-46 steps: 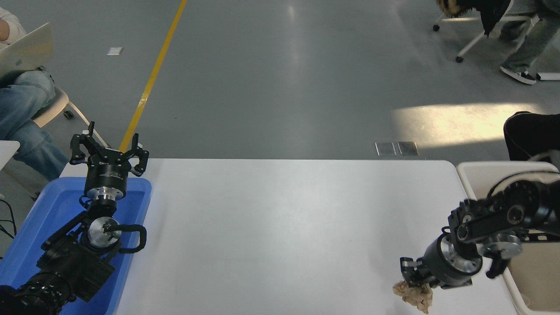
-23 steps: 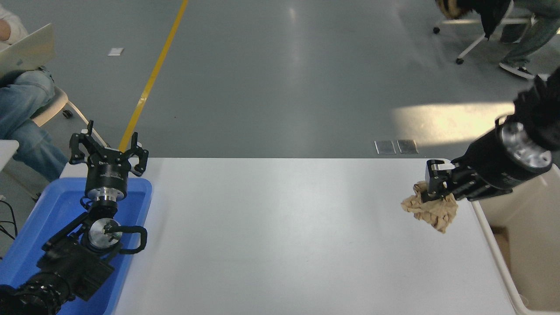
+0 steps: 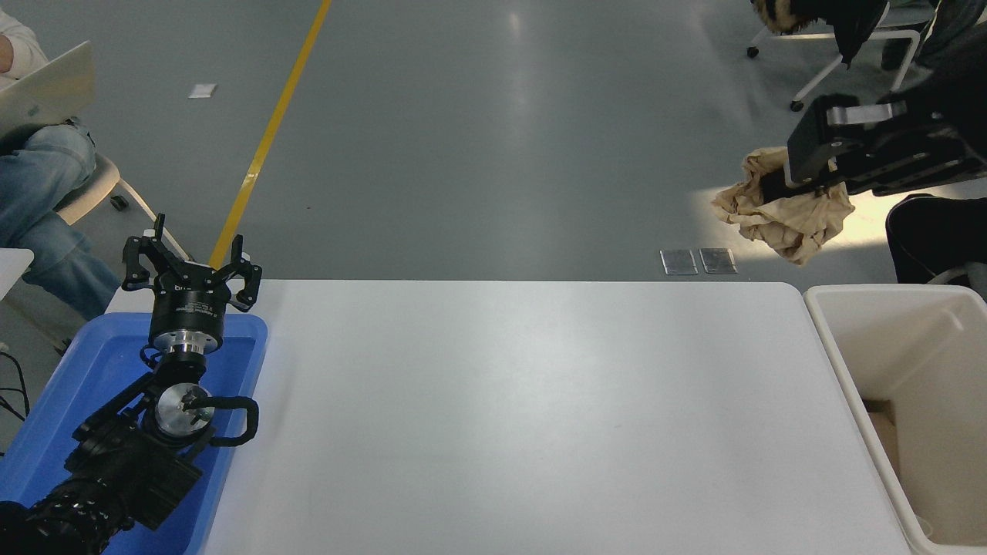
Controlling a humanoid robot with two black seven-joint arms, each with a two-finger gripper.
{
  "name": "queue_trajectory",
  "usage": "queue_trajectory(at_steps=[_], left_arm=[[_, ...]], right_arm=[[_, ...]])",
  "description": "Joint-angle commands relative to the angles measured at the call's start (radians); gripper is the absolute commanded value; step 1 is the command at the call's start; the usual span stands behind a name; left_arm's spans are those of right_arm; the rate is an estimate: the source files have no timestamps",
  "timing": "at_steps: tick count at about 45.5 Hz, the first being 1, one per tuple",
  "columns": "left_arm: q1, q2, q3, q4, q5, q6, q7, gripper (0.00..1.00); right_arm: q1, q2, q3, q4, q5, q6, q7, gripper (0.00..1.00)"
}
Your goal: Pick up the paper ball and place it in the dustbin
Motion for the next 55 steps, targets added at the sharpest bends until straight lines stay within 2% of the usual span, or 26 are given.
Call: queue_trajectory(at_steps=[1,8,13,23,35,55], left_arm=[[0.000,0.000,0.001,0.000,0.000,0.000,0.000,0.99],[0.000,0.000,-0.001,0.000,0.000,0.000,0.000,0.99],[0.000,0.000,-0.001,0.000,0.000,0.000,0.000,0.99],[0.000,0.000,-0.001,0.000,0.000,0.000,0.000,0.99],[0.000,0.000,0.001,0.000,0.000,0.000,0.000,0.99],[0.000,0.000,-0.001,0.000,0.000,0.000,0.000,0.99]], right_arm=[[0.012,-0.002,-0.016,0.001,-0.017,0.006,-0.003,0.00],[-0.207,-0.007,-0.067,-0.042,-0.132,0.006,-0.003,0.00],[-0.379,-0.007,-0.085,-0.126,-0.150,0.005,-0.003,0.00],[-0.695,0.001,-0.076,-0.286,-0.153,-0.185,-0.001,0.00],[-1.193,0.025,-0.005,-0.652,-0.123,-0.454,-0.003,0.00],[-1.802,0.114,0.217,-1.191,0.008,-0.627,-0.012,0.00]])
